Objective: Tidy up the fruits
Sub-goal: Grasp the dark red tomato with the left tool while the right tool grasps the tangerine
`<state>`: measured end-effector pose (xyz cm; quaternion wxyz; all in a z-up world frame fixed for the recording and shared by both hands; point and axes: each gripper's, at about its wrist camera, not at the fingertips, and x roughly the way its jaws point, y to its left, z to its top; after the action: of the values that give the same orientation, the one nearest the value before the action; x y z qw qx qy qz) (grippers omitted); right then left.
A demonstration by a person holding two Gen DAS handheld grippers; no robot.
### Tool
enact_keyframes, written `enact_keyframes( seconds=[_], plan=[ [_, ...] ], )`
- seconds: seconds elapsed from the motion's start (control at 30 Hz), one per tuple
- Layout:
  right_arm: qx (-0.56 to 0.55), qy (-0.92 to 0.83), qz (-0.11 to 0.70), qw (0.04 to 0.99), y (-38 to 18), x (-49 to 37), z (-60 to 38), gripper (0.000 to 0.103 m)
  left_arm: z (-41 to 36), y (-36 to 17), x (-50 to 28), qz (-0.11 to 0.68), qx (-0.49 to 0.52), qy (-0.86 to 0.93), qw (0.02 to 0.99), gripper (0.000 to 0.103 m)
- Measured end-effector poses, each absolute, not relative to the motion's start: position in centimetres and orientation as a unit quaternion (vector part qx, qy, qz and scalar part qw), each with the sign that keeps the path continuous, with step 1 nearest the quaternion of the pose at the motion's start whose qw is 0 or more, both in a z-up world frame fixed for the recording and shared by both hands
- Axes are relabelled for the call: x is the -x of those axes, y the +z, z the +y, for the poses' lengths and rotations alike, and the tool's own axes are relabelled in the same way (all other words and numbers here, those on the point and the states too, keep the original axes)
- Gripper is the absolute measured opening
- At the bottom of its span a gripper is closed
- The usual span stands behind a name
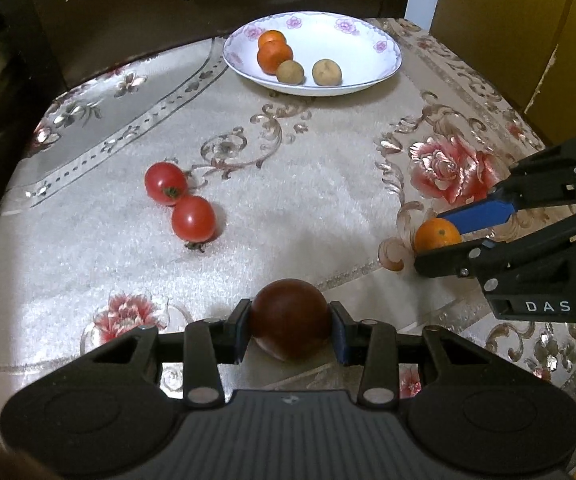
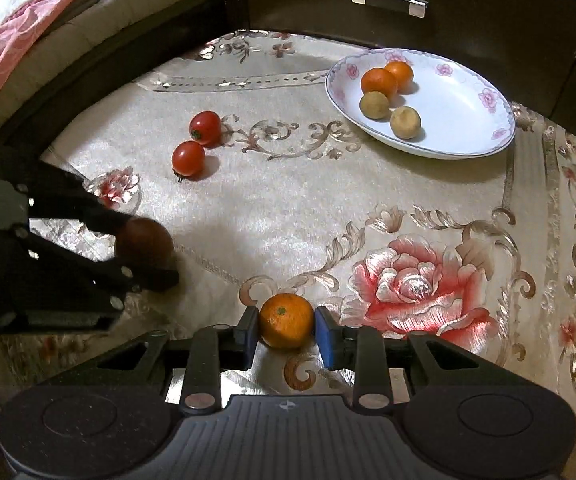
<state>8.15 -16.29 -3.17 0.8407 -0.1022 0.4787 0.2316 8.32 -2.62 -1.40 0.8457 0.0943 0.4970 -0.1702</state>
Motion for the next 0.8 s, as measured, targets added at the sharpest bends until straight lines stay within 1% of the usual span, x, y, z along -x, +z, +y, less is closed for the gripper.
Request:
enact_keyframes(
  seconds=[0.3,0.43,0.8],
  plan=[
    [0.101,0.238,0.475,0.841,-3.29,-8.11,-16.32,0.025,-2.57,-1.52,-8.53,0.496,-0.095,-0.173,0.845,0.050],
    [0.101,0.242,0.478,0.838,-3.23,-8.15,-16.31,0.027,-2.63,-1.56,-8.56,0.496,-0.095,-0.172,0.846,0.054],
    [0.109,0.238,0.478,0.838,-3.21,-7.99,-16.26,0.027,-2.56,-1.54,-8.38,0.499,-0.093,-0.172,0.844,0.053]
  ],
)
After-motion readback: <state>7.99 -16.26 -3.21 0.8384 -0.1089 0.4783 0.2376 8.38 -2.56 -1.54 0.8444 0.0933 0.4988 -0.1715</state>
